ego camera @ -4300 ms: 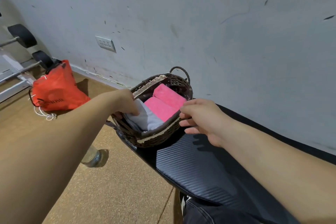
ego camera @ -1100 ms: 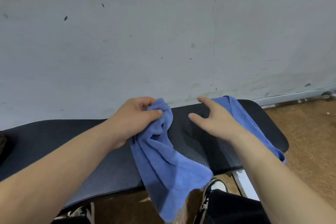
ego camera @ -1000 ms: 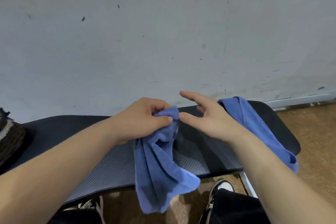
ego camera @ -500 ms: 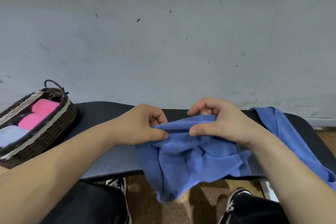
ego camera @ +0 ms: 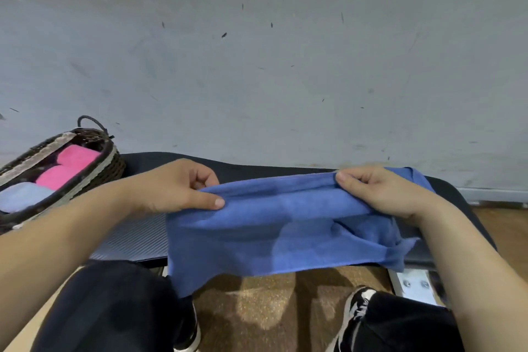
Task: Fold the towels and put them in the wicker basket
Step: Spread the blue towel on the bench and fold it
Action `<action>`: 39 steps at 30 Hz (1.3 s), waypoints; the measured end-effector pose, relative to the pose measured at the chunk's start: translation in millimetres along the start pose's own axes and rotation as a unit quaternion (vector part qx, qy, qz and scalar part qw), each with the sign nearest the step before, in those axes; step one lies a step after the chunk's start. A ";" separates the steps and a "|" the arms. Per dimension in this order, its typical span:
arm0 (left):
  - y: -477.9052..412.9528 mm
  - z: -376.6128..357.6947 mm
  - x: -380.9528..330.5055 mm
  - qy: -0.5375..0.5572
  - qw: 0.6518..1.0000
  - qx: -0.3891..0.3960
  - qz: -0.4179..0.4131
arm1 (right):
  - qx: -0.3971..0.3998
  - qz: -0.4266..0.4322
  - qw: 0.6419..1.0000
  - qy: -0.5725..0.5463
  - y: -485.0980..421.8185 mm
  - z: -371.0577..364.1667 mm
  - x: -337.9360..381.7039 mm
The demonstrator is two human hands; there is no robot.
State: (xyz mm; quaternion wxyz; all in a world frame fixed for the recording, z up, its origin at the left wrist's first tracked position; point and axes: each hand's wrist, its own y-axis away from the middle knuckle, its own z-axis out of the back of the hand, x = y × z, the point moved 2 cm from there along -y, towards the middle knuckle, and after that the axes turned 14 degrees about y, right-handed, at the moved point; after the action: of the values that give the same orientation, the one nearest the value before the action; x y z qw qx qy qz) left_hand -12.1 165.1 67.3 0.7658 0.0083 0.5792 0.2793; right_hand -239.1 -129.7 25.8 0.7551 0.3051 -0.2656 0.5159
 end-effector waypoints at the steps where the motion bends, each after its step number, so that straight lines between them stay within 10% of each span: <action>1: 1.3 4.3 2.5 -0.018 1.000 0.000 0.006 | 0.013 -0.009 1.000 -0.006 2.4 1.3 -8.1; 5: -12.7 24.4 13.0 -0.150 0.988 -0.021 0.037 | -0.021 -0.058 0.994 -0.092 -4.6 -3.2 -29.8; 16: -141.4 86.2 87.0 -0.403 0.902 -0.139 0.061 | -0.215 -0.218 0.924 0.227 -124.1 -36.4 -69.1; 27: -159.0 67.2 148.2 -0.390 0.892 -0.227 0.005 | -0.248 -0.208 0.899 0.294 -163.2 -67.4 -77.2; 32: -116.1 50.3 162.7 -0.327 0.913 -0.198 0.140 | -0.080 -0.084 0.969 0.220 -157.6 -124.1 -8.6; 39: -106.2 23.1 193.3 -0.314 0.922 -0.138 0.182 | 0.076 -0.144 0.923 0.350 -165.1 -185.2 -0.2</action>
State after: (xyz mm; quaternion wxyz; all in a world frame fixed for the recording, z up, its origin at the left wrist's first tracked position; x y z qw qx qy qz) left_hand 86.4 167.2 -131.4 0.8379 0.0946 0.2537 0.4739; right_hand -67.8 -40.2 -129.8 0.8406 0.1967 0.1020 0.4943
